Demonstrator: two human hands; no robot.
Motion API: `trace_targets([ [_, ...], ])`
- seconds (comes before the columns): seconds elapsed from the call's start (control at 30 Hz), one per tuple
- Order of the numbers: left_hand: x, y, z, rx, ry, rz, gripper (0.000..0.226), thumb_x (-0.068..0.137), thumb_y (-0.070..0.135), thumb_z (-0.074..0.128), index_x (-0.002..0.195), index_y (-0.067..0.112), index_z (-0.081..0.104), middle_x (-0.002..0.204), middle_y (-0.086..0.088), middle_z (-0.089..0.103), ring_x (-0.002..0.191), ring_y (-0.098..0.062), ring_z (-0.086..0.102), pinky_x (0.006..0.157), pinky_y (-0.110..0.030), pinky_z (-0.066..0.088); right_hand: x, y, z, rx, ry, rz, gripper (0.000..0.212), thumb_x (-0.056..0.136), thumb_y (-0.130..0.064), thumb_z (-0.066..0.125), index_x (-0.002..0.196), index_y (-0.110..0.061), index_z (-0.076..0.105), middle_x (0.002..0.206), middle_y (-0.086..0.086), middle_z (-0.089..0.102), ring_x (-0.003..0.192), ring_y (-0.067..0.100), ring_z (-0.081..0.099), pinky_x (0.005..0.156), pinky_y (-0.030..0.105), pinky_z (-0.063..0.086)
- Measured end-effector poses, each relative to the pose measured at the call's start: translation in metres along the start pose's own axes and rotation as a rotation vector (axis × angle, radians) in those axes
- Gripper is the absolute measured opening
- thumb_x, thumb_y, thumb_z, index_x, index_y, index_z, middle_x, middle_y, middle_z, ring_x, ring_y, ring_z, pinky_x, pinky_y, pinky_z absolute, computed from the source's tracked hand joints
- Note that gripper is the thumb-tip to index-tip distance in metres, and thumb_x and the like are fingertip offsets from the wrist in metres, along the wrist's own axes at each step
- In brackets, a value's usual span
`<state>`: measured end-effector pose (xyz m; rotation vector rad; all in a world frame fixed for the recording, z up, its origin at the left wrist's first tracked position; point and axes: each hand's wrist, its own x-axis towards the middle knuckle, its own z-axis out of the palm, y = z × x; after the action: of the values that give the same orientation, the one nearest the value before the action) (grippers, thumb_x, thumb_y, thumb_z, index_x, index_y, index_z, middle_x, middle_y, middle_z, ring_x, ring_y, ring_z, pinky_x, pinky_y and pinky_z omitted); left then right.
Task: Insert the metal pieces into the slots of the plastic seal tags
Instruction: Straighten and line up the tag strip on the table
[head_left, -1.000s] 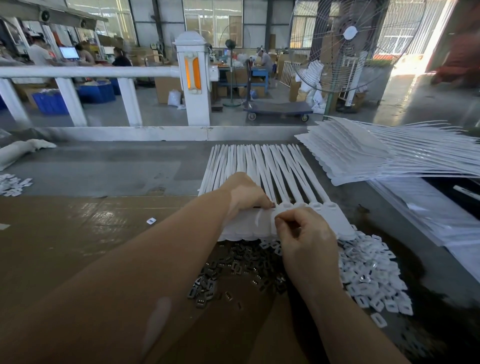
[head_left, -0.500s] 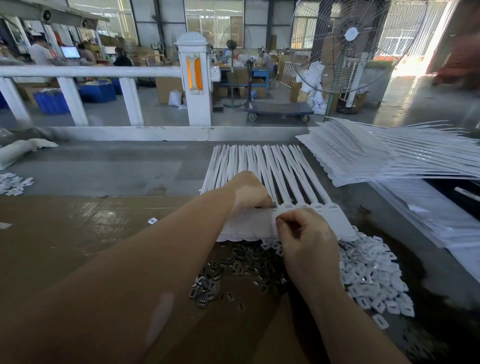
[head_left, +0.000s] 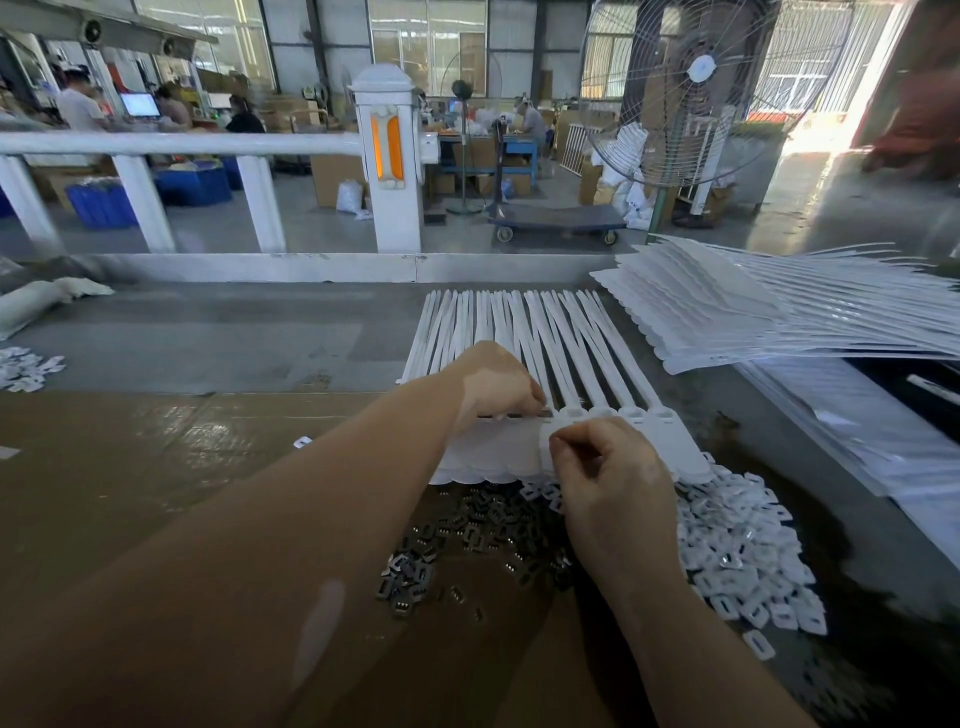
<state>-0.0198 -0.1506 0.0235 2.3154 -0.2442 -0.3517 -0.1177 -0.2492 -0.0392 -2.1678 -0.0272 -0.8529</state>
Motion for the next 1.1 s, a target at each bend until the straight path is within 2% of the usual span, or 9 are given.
trace_targets([
  [0.07, -0.003, 0.000, -0.002, 0.029, -0.003, 0.040, 0.023, 0.085, 0.000, 0.060, 0.106, 0.004, 0.071, 0.110, -0.006, 0.068, 0.066, -0.004, 0.050, 0.052, -0.008, 0.039, 0.000, 0.000, 0.000, -0.004, 0.003, -0.002, 0.007, 0.080, -0.004, 0.067, 0.077, -0.011, 0.067, 0.076, -0.004, 0.058, 0.078, 0.020, 0.056, 0.074, 0.048, 0.047],
  [0.13, -0.004, -0.002, -0.002, 0.040, 0.014, 0.076, 0.024, 0.084, -0.005, 0.057, 0.098, 0.006, 0.073, 0.098, -0.001, 0.069, 0.064, -0.002, 0.050, 0.047, -0.004, 0.037, 0.000, 0.000, 0.000, -0.001, 0.004, 0.001, 0.008, 0.080, -0.004, 0.067, 0.077, -0.011, 0.066, 0.076, -0.005, 0.058, 0.077, 0.019, 0.056, 0.074, 0.047, 0.047],
  [0.27, -0.006, -0.009, 0.000, -0.003, 0.081, 0.119, 0.032, 0.082, -0.009, 0.053, 0.080, 0.015, 0.074, 0.078, 0.007, 0.065, 0.076, -0.003, 0.057, 0.059, -0.011, 0.042, -0.001, 0.000, 0.000, 0.004, 0.011, -0.002, 0.009, 0.080, -0.004, 0.066, 0.076, -0.011, 0.066, 0.076, -0.005, 0.058, 0.076, 0.018, 0.056, 0.074, 0.047, 0.047],
  [0.4, -0.008, -0.013, 0.001, 0.068, 0.101, 0.211, 0.039, 0.083, -0.008, 0.050, 0.073, 0.023, 0.072, 0.080, 0.008, 0.066, 0.078, -0.004, 0.059, 0.064, -0.011, 0.041, 0.000, 0.000, 0.000, 0.000, 0.012, 0.000, 0.008, 0.080, -0.005, 0.067, 0.076, -0.012, 0.066, 0.076, -0.003, 0.059, 0.076, 0.018, 0.056, 0.075, 0.046, 0.047],
  [0.53, -0.012, -0.017, 0.001, 0.153, 0.117, 0.259, 0.036, 0.088, -0.004, 0.051, 0.086, 0.023, 0.075, 0.090, 0.009, 0.064, 0.081, -0.001, 0.056, 0.067, -0.006, 0.039, 0.001, 0.002, 0.000, 0.007, 0.011, 0.010, 0.008, 0.080, -0.005, 0.067, 0.075, -0.012, 0.066, 0.076, -0.003, 0.059, 0.077, 0.019, 0.056, 0.075, 0.047, 0.047],
  [0.67, -0.017, -0.022, 0.001, 0.180, 0.173, 0.302, 0.032, 0.089, -0.001, 0.051, 0.093, 0.020, 0.074, 0.103, 0.006, 0.067, 0.088, -0.003, 0.055, 0.076, -0.009, 0.039, 0.000, 0.001, 0.000, 0.016, 0.015, 0.020, 0.009, 0.080, -0.005, 0.066, 0.074, -0.012, 0.065, 0.076, -0.004, 0.059, 0.077, 0.018, 0.055, 0.076, 0.047, 0.046],
  [0.83, -0.027, -0.033, -0.005, 0.122, 0.294, 0.320, 0.021, 0.089, 0.010, 0.057, 0.091, 0.023, 0.073, 0.086, 0.019, 0.061, 0.086, 0.001, 0.056, 0.071, -0.003, 0.038, 0.000, 0.001, -0.001, 0.006, 0.012, 0.009, 0.009, 0.080, -0.005, 0.066, 0.075, -0.013, 0.065, 0.076, -0.004, 0.059, 0.076, 0.018, 0.055, 0.076, 0.047, 0.047],
  [0.9, -0.033, -0.039, -0.009, 0.057, 0.346, 0.306, 0.022, 0.088, 0.010, 0.059, 0.083, 0.028, 0.071, 0.079, 0.025, 0.057, 0.083, 0.003, 0.056, 0.066, -0.001, 0.041, 0.000, 0.001, -0.001, 0.006, 0.009, 0.011, 0.009, 0.080, -0.005, 0.066, 0.075, -0.012, 0.066, 0.077, -0.004, 0.060, 0.078, 0.018, 0.056, 0.077, 0.047, 0.047],
  [1.1, -0.051, -0.058, -0.013, -0.121, 0.492, 0.199, 0.016, 0.088, 0.018, 0.061, 0.083, 0.030, 0.070, 0.084, 0.021, 0.064, 0.088, -0.001, 0.058, 0.068, -0.007, 0.043, -0.001, 0.001, 0.000, 0.006, 0.005, 0.005, 0.008, 0.080, -0.004, 0.066, 0.077, -0.012, 0.066, 0.078, -0.003, 0.061, 0.079, 0.019, 0.057, 0.077, 0.048, 0.047],
])
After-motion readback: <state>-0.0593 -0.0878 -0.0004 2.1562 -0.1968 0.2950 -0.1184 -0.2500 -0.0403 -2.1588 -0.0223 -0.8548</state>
